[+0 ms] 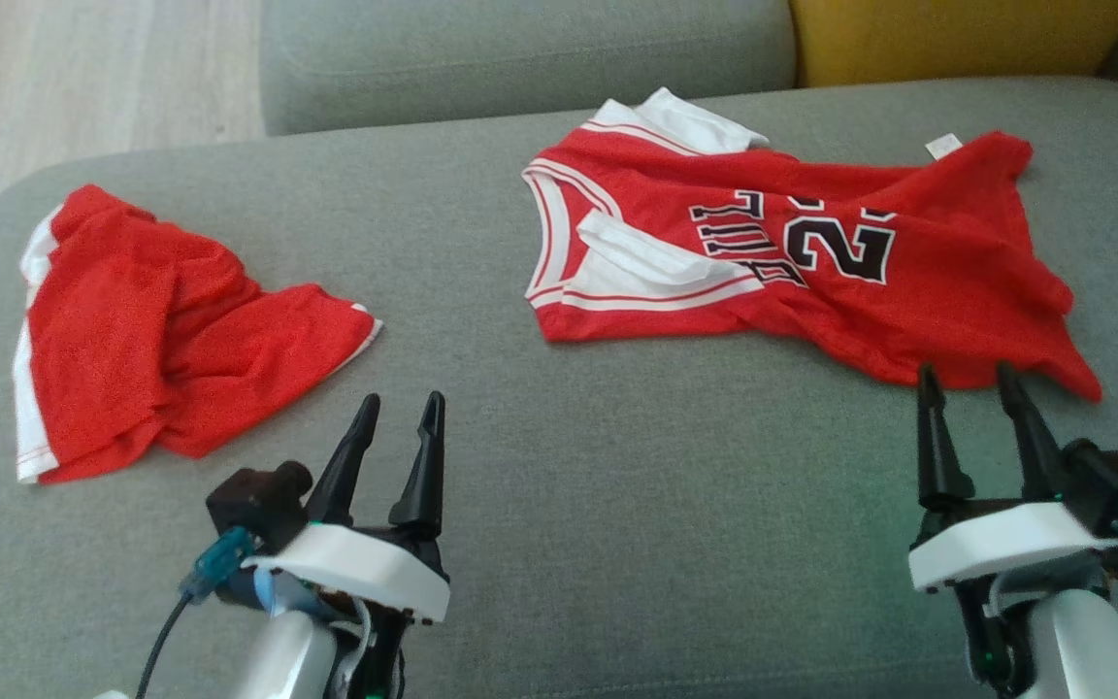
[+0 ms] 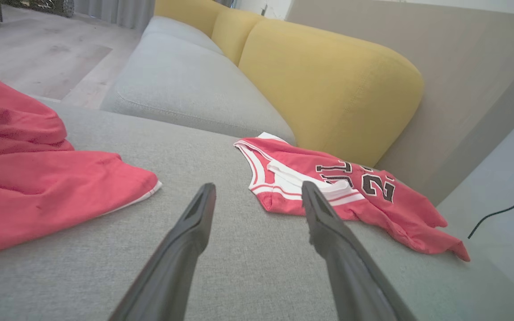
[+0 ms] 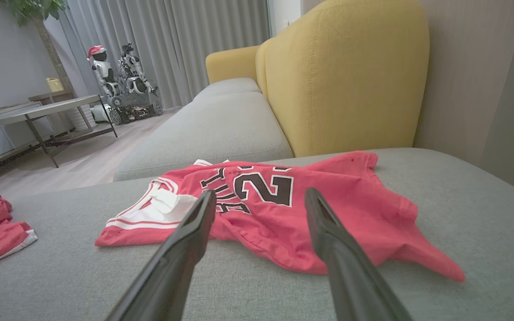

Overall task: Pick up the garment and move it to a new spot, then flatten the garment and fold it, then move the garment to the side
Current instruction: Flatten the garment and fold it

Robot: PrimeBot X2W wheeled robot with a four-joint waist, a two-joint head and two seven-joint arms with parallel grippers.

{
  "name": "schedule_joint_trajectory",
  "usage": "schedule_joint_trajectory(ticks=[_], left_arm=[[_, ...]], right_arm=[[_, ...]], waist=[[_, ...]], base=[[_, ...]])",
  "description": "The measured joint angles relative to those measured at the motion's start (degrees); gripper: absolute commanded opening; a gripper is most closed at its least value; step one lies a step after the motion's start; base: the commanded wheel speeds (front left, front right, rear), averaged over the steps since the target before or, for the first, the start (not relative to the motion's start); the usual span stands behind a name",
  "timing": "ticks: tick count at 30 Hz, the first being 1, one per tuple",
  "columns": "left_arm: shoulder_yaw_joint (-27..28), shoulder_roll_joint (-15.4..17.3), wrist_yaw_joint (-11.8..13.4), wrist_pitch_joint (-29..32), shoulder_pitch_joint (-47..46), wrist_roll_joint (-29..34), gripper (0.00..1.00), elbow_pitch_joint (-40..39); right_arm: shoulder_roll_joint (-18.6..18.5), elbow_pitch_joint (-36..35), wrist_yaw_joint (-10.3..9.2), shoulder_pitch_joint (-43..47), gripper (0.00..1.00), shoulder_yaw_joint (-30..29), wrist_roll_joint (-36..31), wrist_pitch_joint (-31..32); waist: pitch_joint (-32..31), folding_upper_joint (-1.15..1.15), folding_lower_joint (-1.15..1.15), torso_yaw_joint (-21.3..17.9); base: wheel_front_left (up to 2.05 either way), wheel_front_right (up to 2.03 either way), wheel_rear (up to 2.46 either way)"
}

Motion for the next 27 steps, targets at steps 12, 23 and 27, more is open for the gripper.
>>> schedule_joint_trajectory(ticks=[12, 23, 27], left_arm=[[-4.0, -0.2, -1.9, 0.0, -13.4, 2.5, 1.0, 9.8], [-6.4, -0.6, -1.3, 0.0, -23.6, 0.3, 1.0, 16.5], [-7.7, -0.6, -0.8, 0.0, -22.6, -0.3, 1.0, 14.8]], right_arm=[[0.0, 0.9, 0.0, -3.9, 1.0, 5.0, -1.5, -0.3], [-0.1, 4.4, 0.0, -9.7, 1.0, 12.4, -5.7, -0.4], [-0.1, 8.3, 0.0, -18.7, 1.0, 13.4, -9.0, 0.9]], waist=[[5.1, 0.0, 0.0, -5.2], [8.3, 0.0, 0.0, -7.7], [8.8, 0.0, 0.0, -5.0]], base=[[0.0, 0.0, 0.0], [0.0, 0.0, 0.0], [0.0, 0.0, 0.0]])
